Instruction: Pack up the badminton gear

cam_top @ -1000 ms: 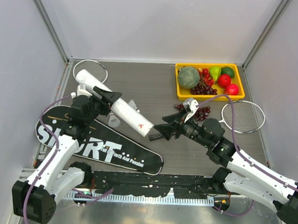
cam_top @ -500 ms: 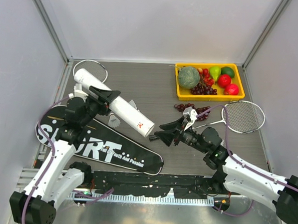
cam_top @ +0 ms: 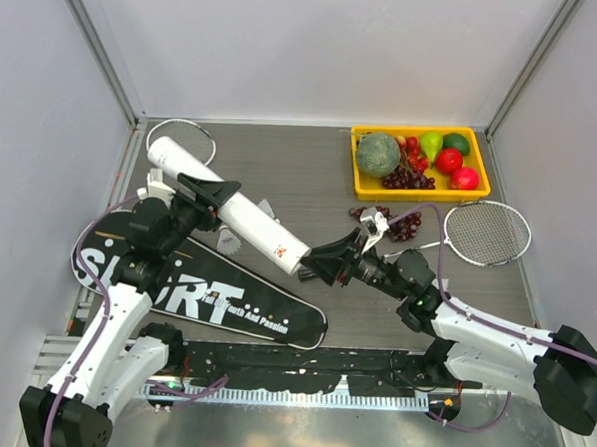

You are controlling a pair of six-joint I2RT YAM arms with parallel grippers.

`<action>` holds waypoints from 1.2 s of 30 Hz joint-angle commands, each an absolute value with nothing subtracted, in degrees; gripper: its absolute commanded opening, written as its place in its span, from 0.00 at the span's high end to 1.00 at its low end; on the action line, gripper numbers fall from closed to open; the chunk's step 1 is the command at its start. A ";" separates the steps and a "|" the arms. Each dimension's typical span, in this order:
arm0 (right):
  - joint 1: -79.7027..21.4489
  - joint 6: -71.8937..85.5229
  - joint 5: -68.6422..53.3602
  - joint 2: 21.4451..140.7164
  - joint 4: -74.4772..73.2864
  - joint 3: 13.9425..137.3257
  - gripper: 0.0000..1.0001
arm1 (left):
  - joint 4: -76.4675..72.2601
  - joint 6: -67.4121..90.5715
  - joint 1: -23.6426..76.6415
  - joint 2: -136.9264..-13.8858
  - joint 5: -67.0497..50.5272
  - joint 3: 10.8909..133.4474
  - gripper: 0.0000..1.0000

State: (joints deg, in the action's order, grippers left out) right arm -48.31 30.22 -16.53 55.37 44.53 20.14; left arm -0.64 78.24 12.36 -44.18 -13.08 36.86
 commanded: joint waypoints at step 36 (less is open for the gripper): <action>-48.52 36.99 5.87 47.29 29.91 20.29 0.95 | 2.02 71.98 8.97 -45.88 -4.30 38.32 0.57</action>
State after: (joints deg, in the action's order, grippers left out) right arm -48.99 34.72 -1.72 48.27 37.39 17.23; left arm 1.43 73.80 10.57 -46.83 -4.97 35.51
